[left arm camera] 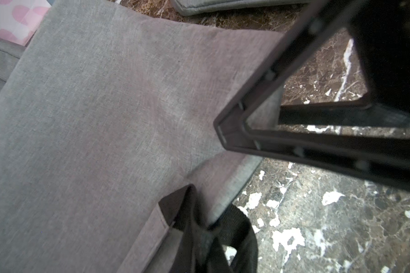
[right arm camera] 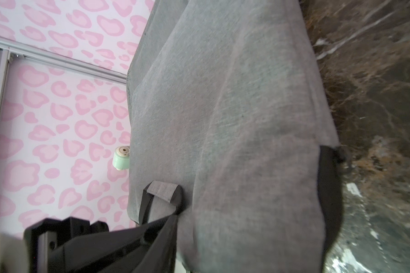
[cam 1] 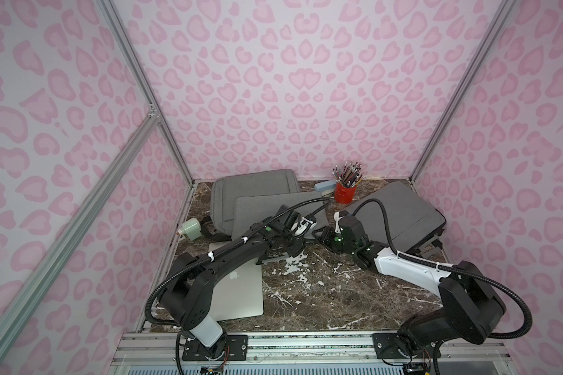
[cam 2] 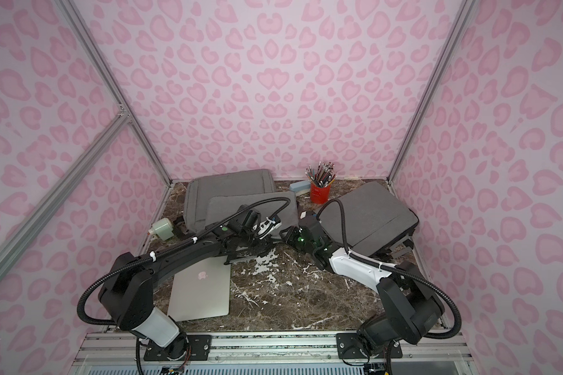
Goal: Open the zippered laptop bag and take out the laptop
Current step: Adjust the zippered laptop bag at the center of the board.
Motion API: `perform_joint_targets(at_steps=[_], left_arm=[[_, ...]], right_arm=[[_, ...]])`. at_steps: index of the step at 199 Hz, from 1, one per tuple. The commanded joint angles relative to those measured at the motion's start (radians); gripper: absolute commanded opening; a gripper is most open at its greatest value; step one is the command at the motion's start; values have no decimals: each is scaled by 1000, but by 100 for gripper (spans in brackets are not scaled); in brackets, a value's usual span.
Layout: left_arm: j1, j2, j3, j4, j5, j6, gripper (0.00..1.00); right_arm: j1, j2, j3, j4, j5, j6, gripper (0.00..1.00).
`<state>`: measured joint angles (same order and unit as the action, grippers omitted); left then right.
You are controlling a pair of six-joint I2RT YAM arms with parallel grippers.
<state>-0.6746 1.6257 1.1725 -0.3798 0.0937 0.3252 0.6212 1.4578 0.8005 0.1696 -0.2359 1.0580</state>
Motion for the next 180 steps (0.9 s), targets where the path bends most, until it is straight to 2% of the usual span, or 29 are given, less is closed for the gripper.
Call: perform_joint_targets(at_steps=[1,40,81,96,114,133,150,180], left_arm=[[16,-6,29,-10,30,11,2],[48,-7,54,-39,96,14,2],[82,0,90,-85,164,16,2],[94,2,104,-107,195,21,2],[105,2,116,-129,219,31,2],[113,0,122,-142,235,46,2],[122,-2,127,-156,248,63,2],[137,-6,128,-184,263,116,2]], right_arm=[[-16,-50,-11,-41,42,-122,50],[-80,-201,-108,-74,129,-331,63],[-205,-267,-263,142,-27,-526,65],[-230,-256,-286,201,-101,-599,63],[-236,-231,-302,247,-130,-676,57],[-262,-180,-317,310,-184,-710,52],[-298,-121,-321,392,-296,-712,50],[-307,-40,-273,389,-393,-790,47]])
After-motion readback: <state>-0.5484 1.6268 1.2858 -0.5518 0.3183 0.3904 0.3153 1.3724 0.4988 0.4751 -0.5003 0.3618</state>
